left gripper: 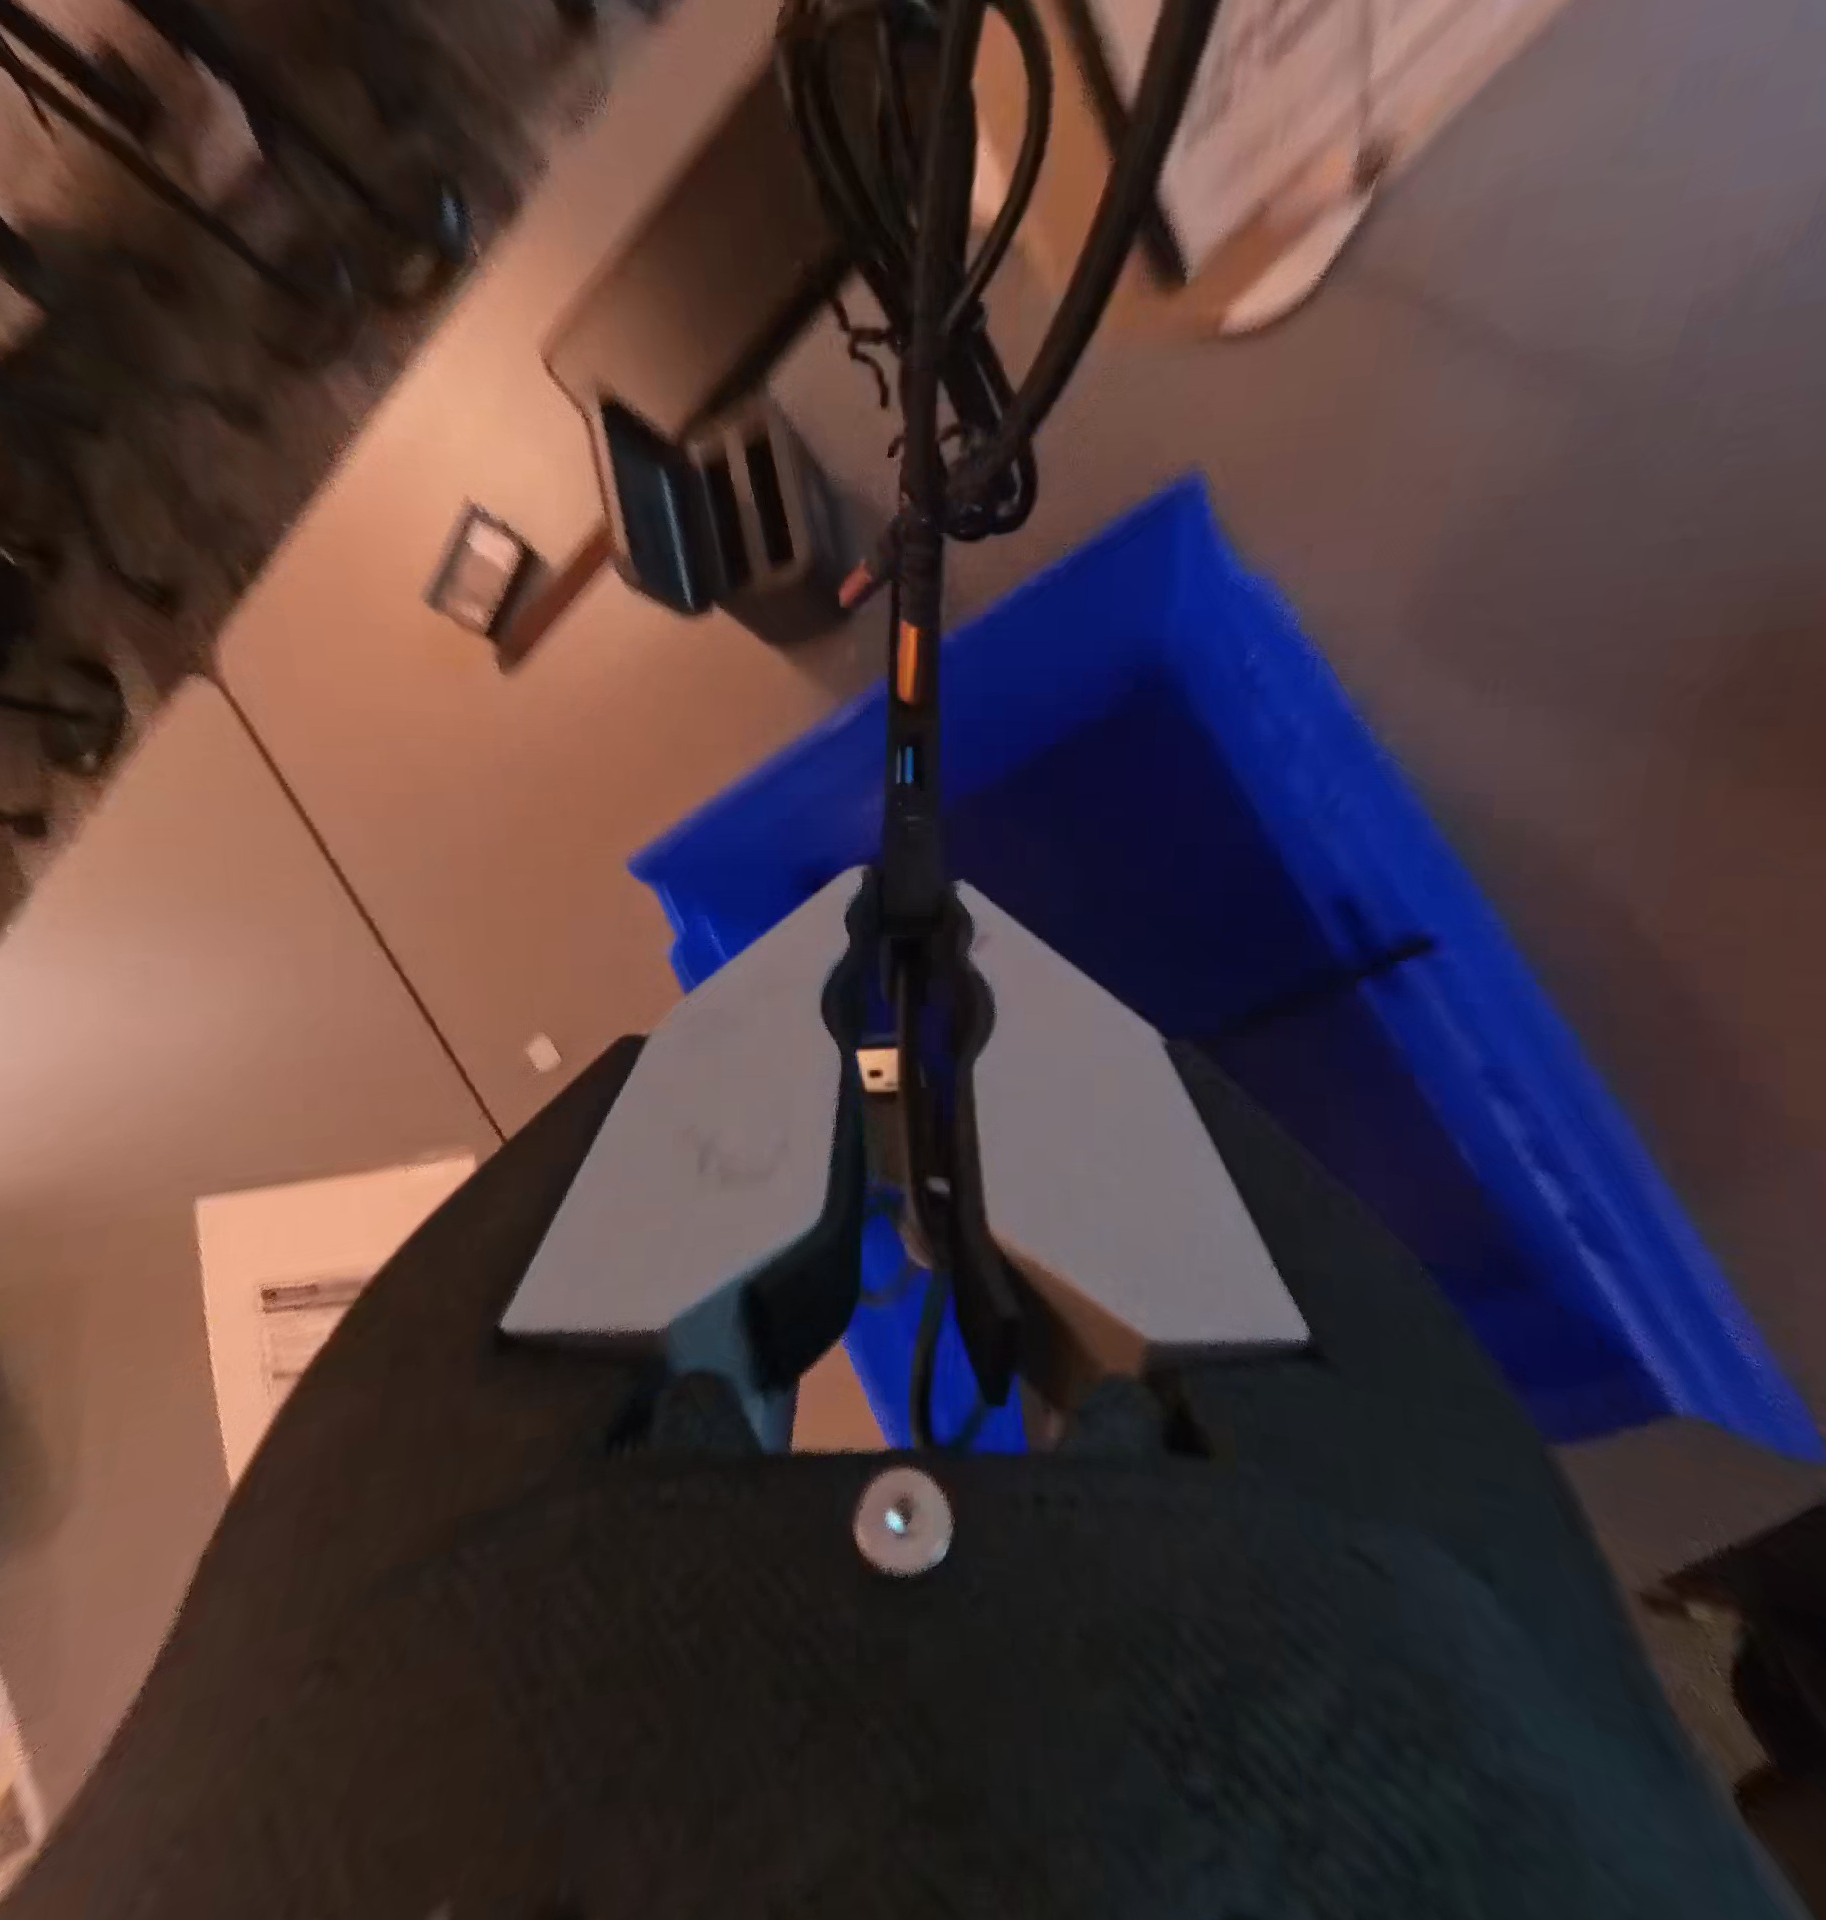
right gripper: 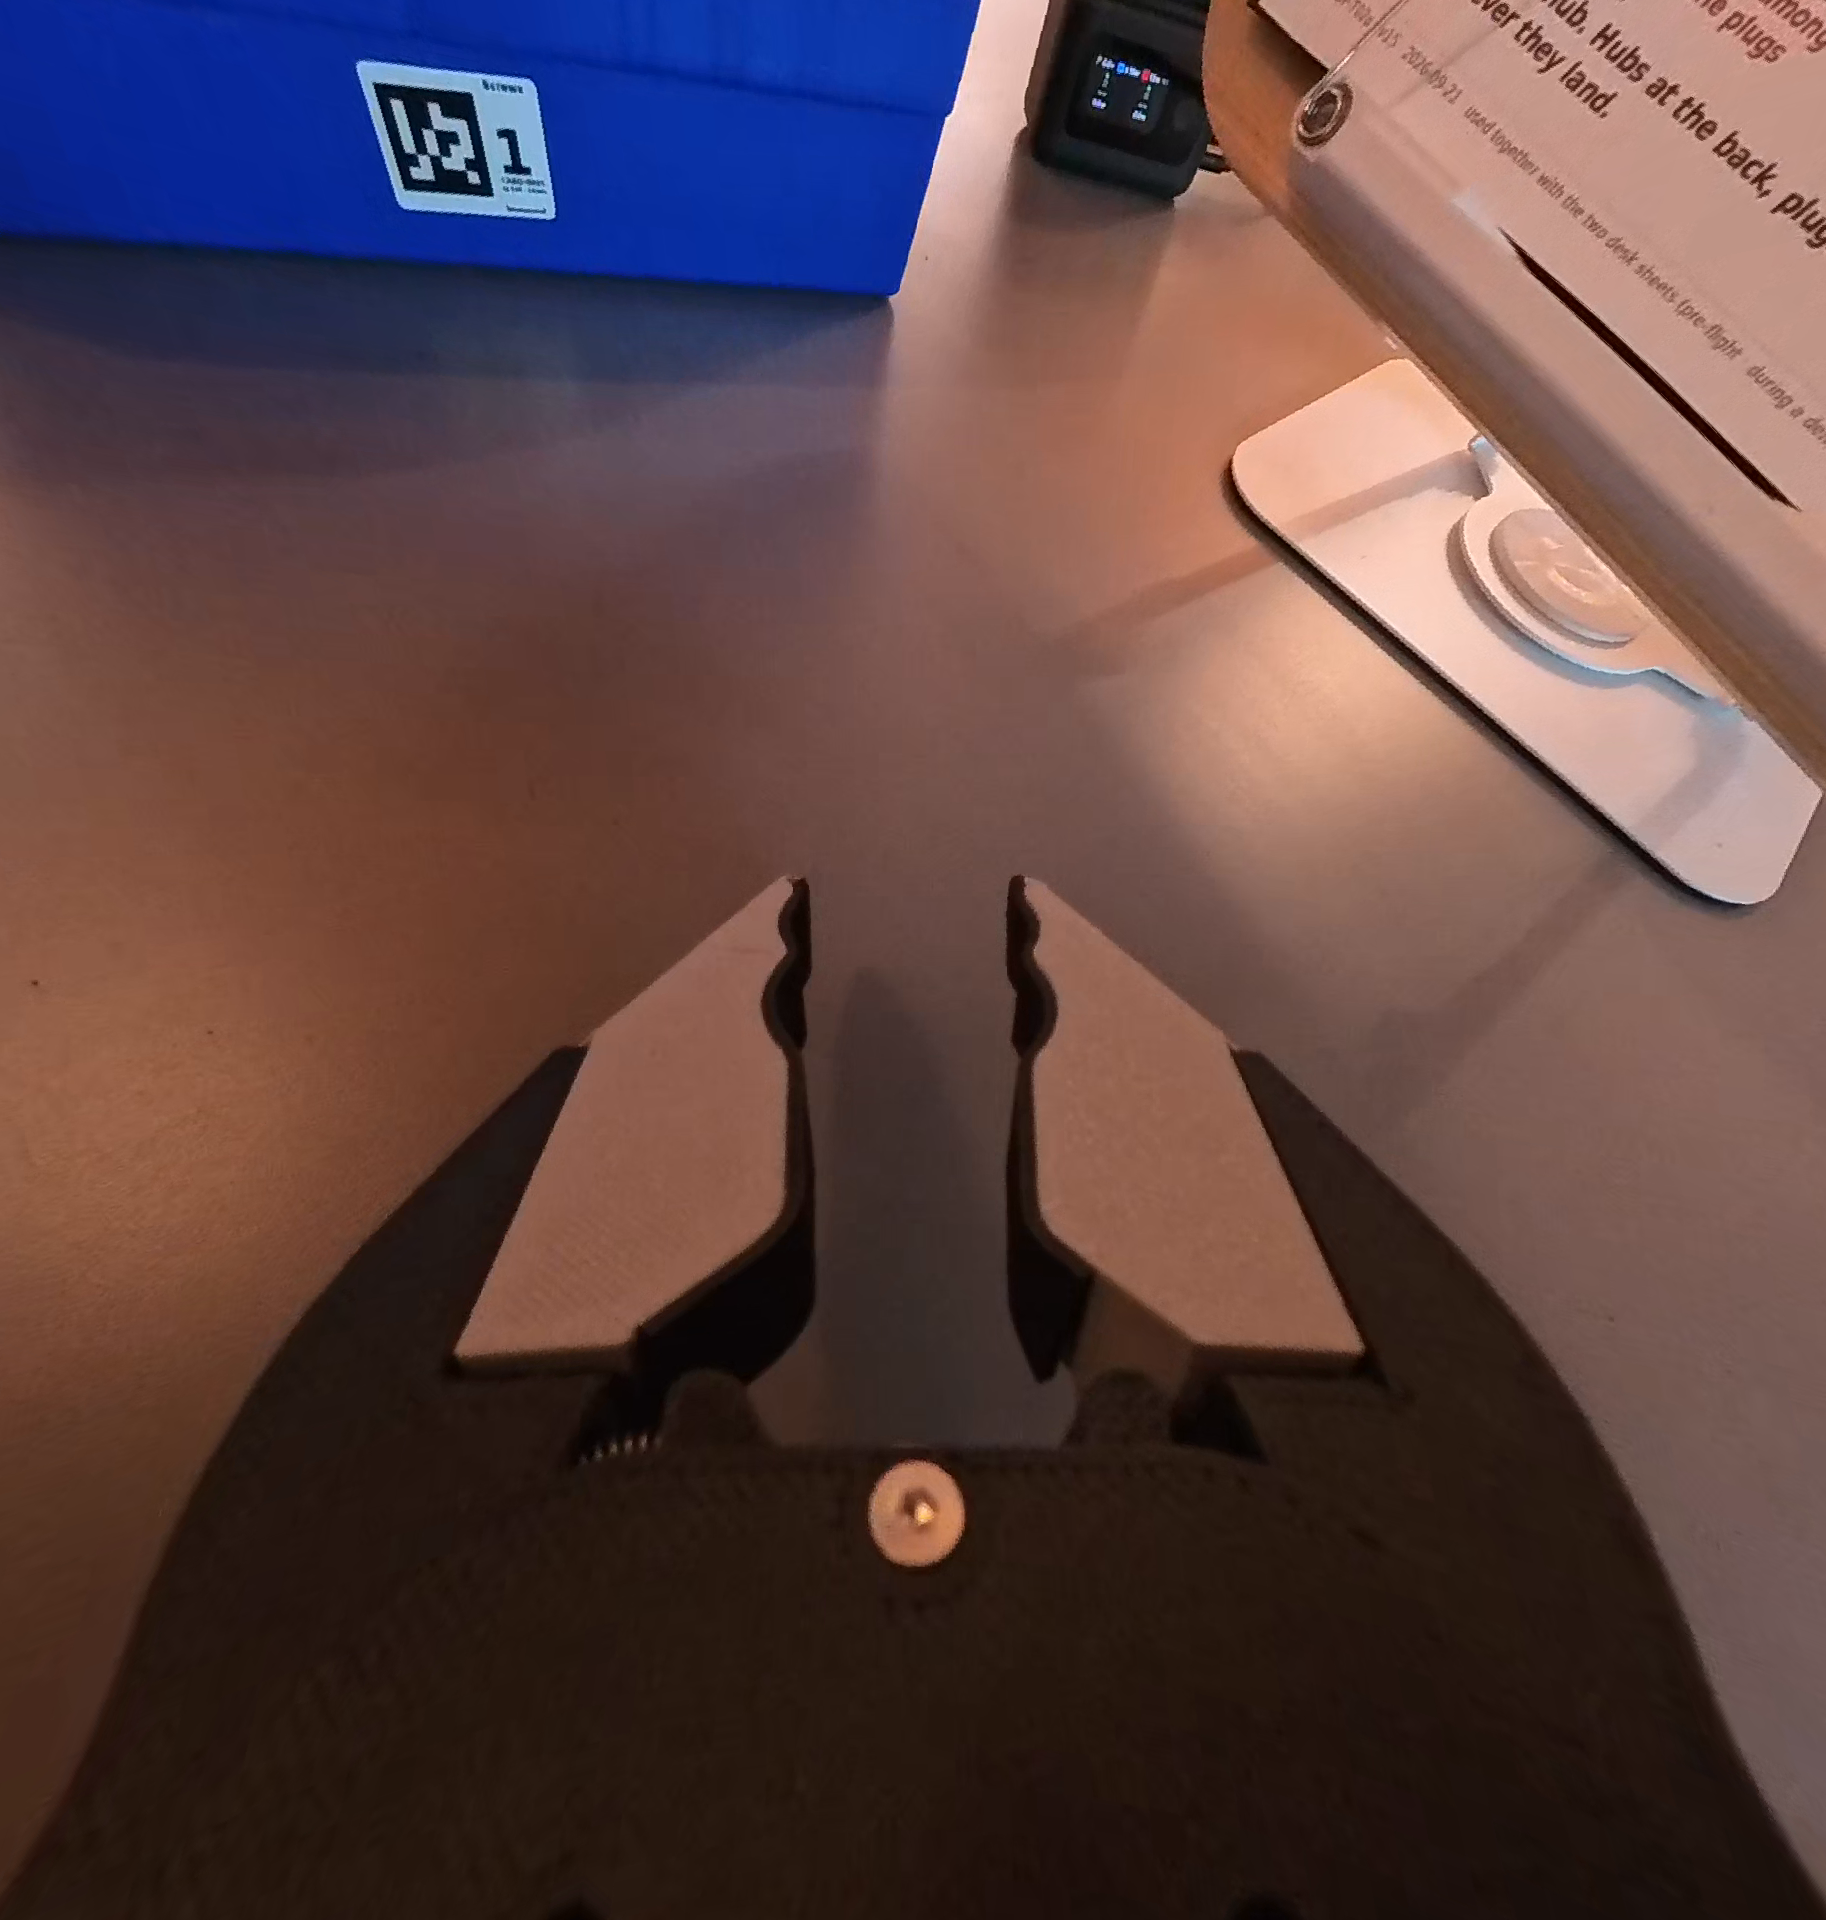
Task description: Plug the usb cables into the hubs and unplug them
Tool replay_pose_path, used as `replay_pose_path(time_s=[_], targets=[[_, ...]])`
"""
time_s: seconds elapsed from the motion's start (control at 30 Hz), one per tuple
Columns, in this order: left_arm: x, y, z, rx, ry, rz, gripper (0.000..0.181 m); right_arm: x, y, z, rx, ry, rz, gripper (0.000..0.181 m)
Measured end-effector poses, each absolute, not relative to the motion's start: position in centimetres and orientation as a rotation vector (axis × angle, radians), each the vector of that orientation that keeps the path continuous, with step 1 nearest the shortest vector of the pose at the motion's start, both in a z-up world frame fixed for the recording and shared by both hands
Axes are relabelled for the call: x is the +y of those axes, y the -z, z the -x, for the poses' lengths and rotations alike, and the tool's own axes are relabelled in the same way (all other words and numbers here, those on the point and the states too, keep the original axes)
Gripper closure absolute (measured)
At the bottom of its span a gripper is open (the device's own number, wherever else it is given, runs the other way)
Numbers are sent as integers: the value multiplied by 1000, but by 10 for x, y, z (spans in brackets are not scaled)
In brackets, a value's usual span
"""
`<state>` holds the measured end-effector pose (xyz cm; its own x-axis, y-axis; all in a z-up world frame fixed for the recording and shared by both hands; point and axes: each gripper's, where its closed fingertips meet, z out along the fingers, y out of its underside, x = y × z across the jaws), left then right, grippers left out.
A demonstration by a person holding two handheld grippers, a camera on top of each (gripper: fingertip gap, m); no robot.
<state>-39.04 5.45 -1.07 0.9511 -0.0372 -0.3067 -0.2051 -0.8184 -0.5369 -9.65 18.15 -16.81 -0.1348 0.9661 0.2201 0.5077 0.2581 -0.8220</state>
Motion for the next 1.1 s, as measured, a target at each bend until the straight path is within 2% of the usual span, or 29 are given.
replay_pose_path(time_s=[0.1,0.23,0.37,0.5,0.57,0.7,0.77,0.83,0.9,0.93,1.03,1.1], targets=[[70,-36,348,261,-345,2295,172,178,164,96,-1755,-813,1356,144],[86,-66,237,453,-84,2068,172,168,138,93,-1694,-1022,1303,138],[99,-55,145,551,123,1879,173,166,88,76,-1523,-1231,1160,141],[109,-24,90,550,263,1757,173,184,53,50,-1339,-1258,1065,160],[116,-5,77,528,353,1738,173,195,49,42,-1300,-1221,1057,160],[127,37,60,641,501,1724,172,193,54,37,-1361,-1270,1062,142],[133,52,56,692,550,1731,172,189,59,33,-1416,-1274,1048,152],[139,56,58,699,638,1715,173,174,65,27,-1520,-1318,984,181],[145,60,61,692,682,1736,172,150,71,21,-1647,-1409,906,180],[146,63,62,710,675,1748,172,143,73,20,-1680,-1439,900,162],[139,70,61,763,680,1750,172,145,82,24,-1711,-1420,949,181],[137,73,68,734,683,1764,172,150,88,26,-1715,-1398,990,179]])
